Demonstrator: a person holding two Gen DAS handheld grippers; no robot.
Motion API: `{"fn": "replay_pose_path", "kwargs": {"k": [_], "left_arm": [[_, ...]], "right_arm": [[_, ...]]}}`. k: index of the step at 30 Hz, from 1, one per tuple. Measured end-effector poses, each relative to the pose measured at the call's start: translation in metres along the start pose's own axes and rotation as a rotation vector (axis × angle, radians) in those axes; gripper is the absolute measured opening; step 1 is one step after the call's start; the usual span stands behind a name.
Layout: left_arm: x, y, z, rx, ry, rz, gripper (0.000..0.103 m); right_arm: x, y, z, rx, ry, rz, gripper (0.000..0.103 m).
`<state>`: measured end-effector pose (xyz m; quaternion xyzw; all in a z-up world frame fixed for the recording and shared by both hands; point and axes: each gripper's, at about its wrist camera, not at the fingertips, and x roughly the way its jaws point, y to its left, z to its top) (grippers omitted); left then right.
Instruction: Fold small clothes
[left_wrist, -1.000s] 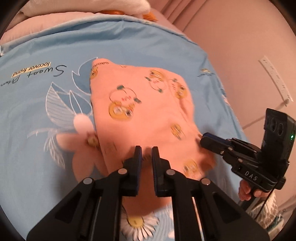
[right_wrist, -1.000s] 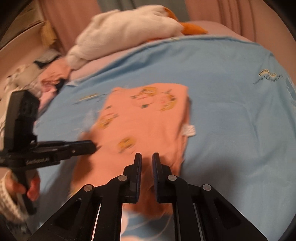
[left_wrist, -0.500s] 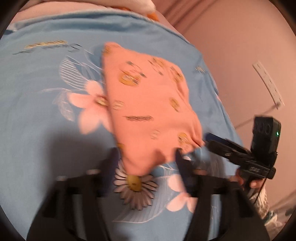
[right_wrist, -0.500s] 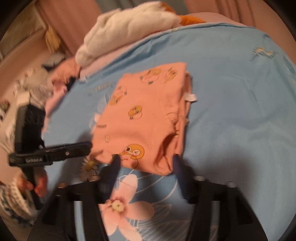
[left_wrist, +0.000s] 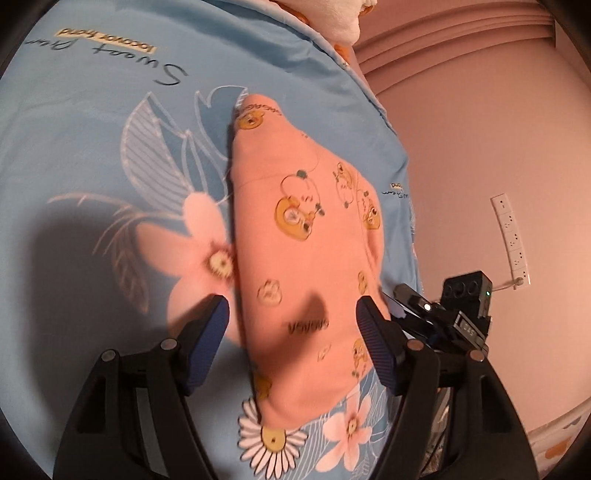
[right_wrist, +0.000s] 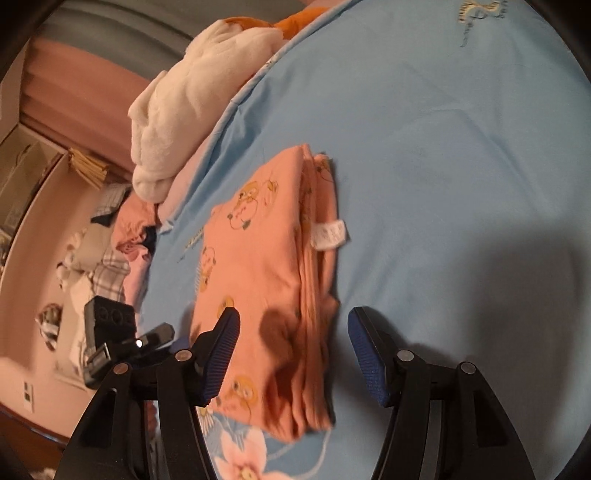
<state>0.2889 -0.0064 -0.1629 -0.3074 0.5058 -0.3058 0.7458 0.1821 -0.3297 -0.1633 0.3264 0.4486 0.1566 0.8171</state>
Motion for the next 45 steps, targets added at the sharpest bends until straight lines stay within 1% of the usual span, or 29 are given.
{"fn": "replay_pose_path", "kwargs": {"k": [4, 7, 13, 15, 16, 17, 18, 19, 20, 23, 24, 28, 35, 41, 45], "left_arm": [[0.013, -0.001, 0.012, 0.006, 0.012, -0.015, 0.071], [0.019, -0.002, 0.016, 0.015, 0.016, -0.018, 0.071], [0.038, -0.008, 0.028, 0.037, 0.027, -0.014, 0.071], [0.042, -0.009, 0.03, 0.037, 0.028, -0.011, 0.07], [0.043, -0.009, 0.031, 0.036, 0.026, -0.006, 0.07], [0.043, -0.01, 0.031, 0.038, 0.025, 0.002, 0.066], [0.044, -0.011, 0.031, 0.045, 0.023, 0.028, 0.057], [0.043, -0.011, 0.029, 0.053, 0.024, 0.051, 0.051], [0.043, -0.011, 0.028, 0.063, 0.025, 0.08, 0.042], [0.039, -0.006, 0.025, 0.042, 0.019, 0.095, 0.034], [0.039, -0.004, 0.025, 0.034, 0.017, 0.095, 0.033], [0.033, -0.013, 0.019, 0.072, 0.005, 0.126, 0.027], [0.012, -0.038, 0.0, 0.151, -0.023, 0.168, 0.026], [-0.014, -0.054, -0.031, 0.194, -0.039, 0.201, 0.026], [-0.032, -0.069, -0.053, 0.226, -0.05, 0.232, 0.026]], "right_arm": [[0.014, 0.002, 0.01, -0.006, 0.027, 0.016, 0.062], [0.024, 0.002, 0.014, -0.01, 0.043, 0.033, 0.062], [0.037, 0.002, 0.025, -0.019, 0.047, 0.063, 0.062], [0.041, 0.005, 0.027, -0.035, 0.045, 0.055, 0.057], [0.043, 0.006, 0.026, -0.043, 0.041, 0.047, 0.054], [0.044, 0.006, 0.026, -0.048, 0.038, 0.044, 0.048], [0.044, 0.006, 0.026, -0.05, 0.037, 0.04, 0.045], [0.045, 0.007, 0.026, -0.052, 0.035, 0.036, 0.042], [0.043, 0.008, 0.024, -0.057, 0.029, 0.032, 0.037], [0.038, 0.013, 0.021, -0.067, 0.013, 0.013, 0.029], [0.038, 0.015, 0.02, -0.065, 0.013, 0.007, 0.028], [0.028, 0.032, 0.014, -0.109, -0.026, -0.033, 0.026], [0.008, 0.061, -0.001, -0.182, -0.064, -0.06, 0.025], [-0.012, 0.084, -0.027, -0.218, -0.088, -0.052, 0.025], [-0.026, 0.103, -0.048, -0.238, -0.099, -0.031, 0.025]]}}
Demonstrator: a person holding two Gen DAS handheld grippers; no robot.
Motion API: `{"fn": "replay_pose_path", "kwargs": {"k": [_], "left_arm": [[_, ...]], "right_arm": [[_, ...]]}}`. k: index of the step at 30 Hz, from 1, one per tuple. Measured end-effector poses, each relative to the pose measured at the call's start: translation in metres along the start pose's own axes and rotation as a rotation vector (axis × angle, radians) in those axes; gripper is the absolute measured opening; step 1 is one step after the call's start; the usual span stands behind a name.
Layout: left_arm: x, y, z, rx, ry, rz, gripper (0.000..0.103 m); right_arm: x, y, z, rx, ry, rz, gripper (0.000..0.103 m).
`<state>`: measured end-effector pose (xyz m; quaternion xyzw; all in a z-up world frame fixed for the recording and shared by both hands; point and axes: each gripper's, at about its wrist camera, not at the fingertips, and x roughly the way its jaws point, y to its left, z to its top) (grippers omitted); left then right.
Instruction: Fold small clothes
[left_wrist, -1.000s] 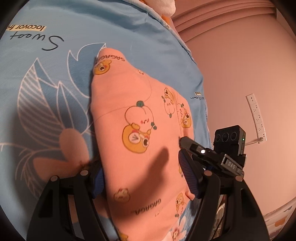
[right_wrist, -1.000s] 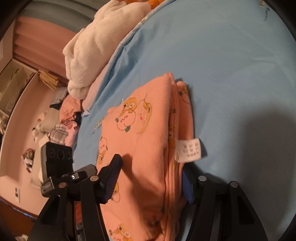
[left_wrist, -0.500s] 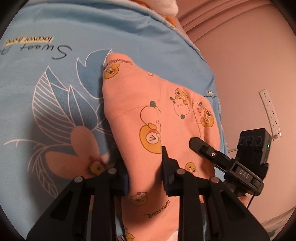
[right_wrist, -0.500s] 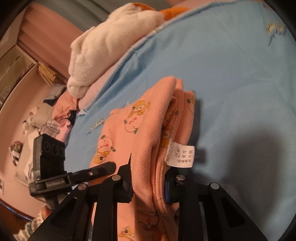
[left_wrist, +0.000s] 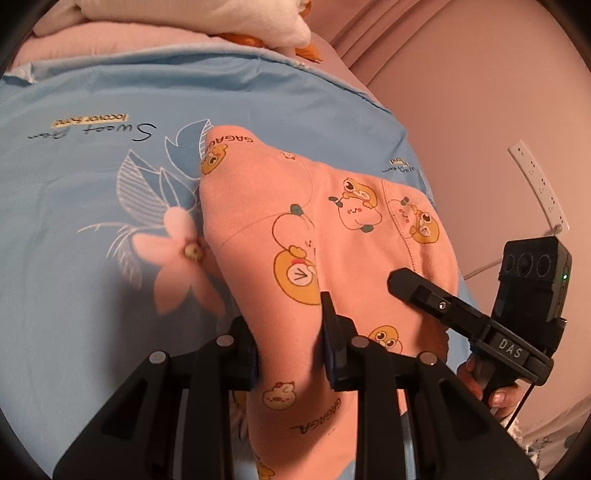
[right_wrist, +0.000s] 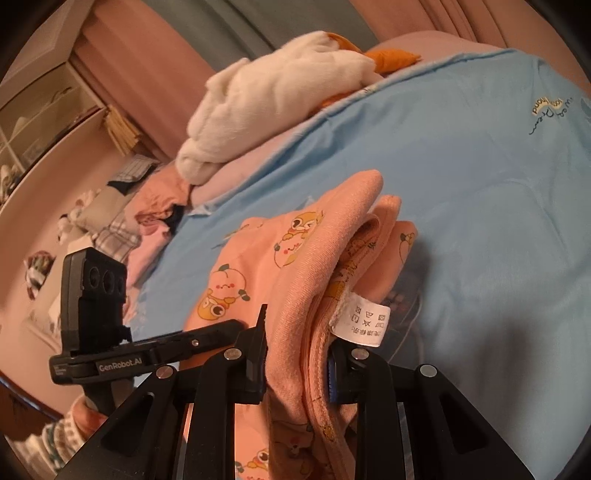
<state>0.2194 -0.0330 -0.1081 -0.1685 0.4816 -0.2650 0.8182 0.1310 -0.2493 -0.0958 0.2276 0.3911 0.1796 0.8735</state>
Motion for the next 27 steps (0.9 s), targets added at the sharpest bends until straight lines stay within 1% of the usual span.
{"fn": "replay_pose_path", "kwargs": {"k": [3, 4, 7, 12, 19, 27], "left_arm": [[-0.022, -0.011, -0.017, 0.019, -0.018, 0.013, 0.026], [-0.025, -0.015, -0.018, 0.024, -0.023, 0.02, 0.026], [-0.05, -0.027, -0.038, 0.051, -0.054, 0.049, 0.026], [-0.083, -0.038, -0.068, 0.067, -0.078, 0.078, 0.026], [-0.119, -0.05, -0.096, 0.076, -0.132, 0.125, 0.026], [-0.162, -0.057, -0.118, 0.081, -0.198, 0.146, 0.026]], "right_arm": [[-0.013, 0.018, -0.009, -0.022, -0.01, 0.011, 0.025], [-0.017, 0.024, -0.012, -0.029, -0.015, 0.016, 0.025], [-0.028, 0.037, -0.022, -0.036, -0.028, 0.037, 0.025], [-0.046, 0.063, -0.043, -0.064, -0.036, 0.072, 0.025], [-0.066, 0.098, -0.06, -0.136, -0.048, 0.09, 0.025], [-0.082, 0.134, -0.068, -0.211, -0.07, 0.117, 0.025]]}}
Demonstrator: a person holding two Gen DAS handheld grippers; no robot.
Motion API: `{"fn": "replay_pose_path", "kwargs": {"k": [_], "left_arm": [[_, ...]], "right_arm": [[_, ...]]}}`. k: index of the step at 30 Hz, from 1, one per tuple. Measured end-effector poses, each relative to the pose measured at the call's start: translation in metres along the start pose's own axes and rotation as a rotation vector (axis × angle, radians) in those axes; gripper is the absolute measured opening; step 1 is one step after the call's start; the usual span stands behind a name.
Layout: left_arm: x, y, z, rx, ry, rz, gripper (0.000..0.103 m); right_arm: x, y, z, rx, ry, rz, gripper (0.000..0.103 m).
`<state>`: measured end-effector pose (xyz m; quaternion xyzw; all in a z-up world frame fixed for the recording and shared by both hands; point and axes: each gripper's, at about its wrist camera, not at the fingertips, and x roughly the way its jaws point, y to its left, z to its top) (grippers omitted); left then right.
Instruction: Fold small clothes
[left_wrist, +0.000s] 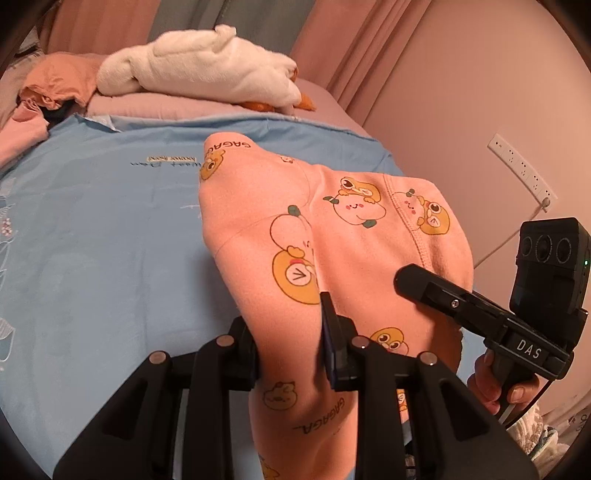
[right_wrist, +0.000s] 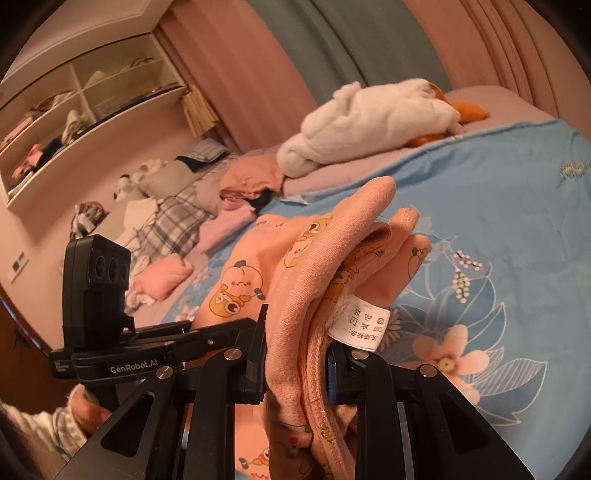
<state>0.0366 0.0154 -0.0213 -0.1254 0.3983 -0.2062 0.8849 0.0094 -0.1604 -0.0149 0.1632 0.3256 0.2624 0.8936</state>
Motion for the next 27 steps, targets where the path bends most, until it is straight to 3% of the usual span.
{"fn": "replay_pose_path", "kwargs": {"k": [17, 27], "left_arm": [[-0.066, 0.001, -0.012, 0.007, -0.131, 0.03, 0.026], [-0.084, 0.001, -0.015, 0.016, -0.181, 0.046, 0.026]], "right_arm": [[-0.013, 0.054, 0.004, -0.139, -0.035, 0.034, 0.025], [-0.013, 0.069, 0.009, -0.195, -0.051, 0.039, 0.025]]}}
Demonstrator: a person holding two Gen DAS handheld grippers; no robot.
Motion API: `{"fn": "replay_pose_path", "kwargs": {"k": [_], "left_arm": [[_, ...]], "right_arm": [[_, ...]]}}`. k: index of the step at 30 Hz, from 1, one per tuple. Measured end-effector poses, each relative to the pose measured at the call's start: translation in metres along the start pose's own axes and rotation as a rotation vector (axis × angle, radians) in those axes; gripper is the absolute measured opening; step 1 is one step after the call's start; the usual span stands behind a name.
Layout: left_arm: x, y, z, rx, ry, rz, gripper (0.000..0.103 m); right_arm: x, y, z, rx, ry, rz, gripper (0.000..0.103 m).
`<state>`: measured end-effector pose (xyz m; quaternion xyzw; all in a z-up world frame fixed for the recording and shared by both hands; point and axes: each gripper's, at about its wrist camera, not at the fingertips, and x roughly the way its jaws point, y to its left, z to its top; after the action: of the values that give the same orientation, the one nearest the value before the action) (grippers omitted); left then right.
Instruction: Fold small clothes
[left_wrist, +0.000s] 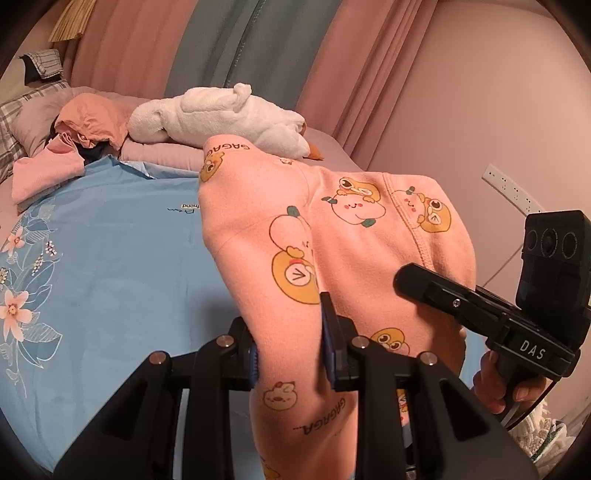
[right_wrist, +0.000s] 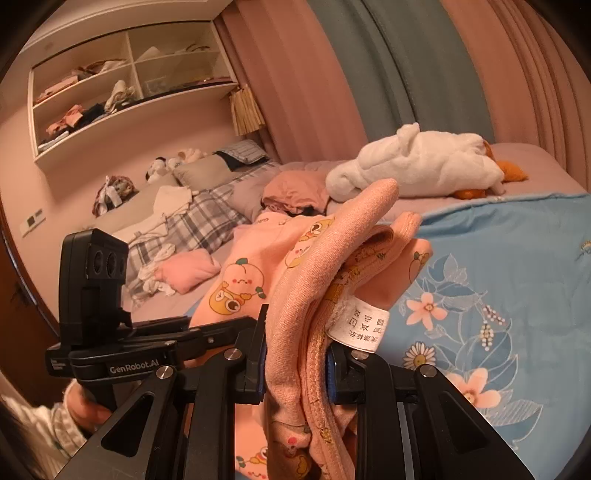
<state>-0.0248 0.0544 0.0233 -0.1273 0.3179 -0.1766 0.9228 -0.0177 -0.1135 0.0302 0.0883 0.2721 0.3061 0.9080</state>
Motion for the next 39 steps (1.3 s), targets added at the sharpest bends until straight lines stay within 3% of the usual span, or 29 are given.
{"fn": "replay_pose_path", "kwargs": {"k": [39], "left_arm": [[-0.0017, 0.0052, 0.0043, 0.02, -0.005, 0.012, 0.026]], "right_arm": [[0.0023, -0.0007, 0.0057, -0.03, 0.0, 0.003, 0.025]]}}
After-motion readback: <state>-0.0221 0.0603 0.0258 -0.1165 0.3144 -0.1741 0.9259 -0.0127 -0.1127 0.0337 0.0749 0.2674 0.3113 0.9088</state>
